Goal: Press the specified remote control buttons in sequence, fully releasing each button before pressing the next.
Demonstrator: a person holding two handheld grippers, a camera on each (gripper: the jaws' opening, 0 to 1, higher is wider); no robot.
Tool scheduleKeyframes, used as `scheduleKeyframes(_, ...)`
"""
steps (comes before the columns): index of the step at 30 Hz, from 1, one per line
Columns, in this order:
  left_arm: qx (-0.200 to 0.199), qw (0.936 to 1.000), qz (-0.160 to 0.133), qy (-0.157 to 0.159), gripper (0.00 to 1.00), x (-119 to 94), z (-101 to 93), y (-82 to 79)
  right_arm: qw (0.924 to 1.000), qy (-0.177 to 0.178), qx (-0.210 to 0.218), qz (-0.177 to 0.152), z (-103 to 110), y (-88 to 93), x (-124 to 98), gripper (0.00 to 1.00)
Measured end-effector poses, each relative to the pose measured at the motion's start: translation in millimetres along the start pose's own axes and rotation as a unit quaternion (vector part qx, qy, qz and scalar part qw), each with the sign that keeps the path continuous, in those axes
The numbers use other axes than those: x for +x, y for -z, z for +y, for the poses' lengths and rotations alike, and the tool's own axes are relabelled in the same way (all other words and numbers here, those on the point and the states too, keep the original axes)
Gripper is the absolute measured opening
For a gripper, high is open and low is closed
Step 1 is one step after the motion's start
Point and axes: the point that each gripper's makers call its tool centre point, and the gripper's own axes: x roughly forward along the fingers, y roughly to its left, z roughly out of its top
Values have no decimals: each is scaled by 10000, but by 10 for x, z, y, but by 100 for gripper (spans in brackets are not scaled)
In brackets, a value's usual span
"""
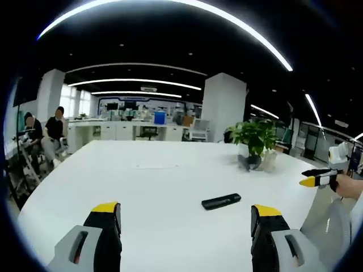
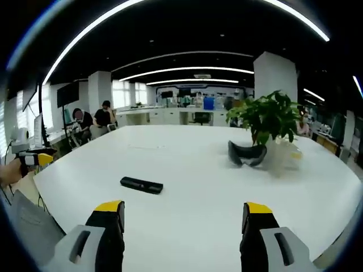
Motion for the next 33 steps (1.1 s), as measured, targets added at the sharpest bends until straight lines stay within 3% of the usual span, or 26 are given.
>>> scheduleKeyframes(7,-347,9994,22,61,99,-5,-40,125,9999,-18,105,-68,3,-63,-39,85)
scheduleKeyframes(19,-369,9992,79,165,98,78,-64,154,9999,-1,88,51,6,-41,-1,84)
scheduleKeyframes(26,-419,9987,196,228,99,86,-132,185,9996,-56,278,-35,11,-27,38,80)
scheduleKeyframes(33,-539,9969,435,371,99,86,-225,311,9998,-134,157,41,21,-35,62,80)
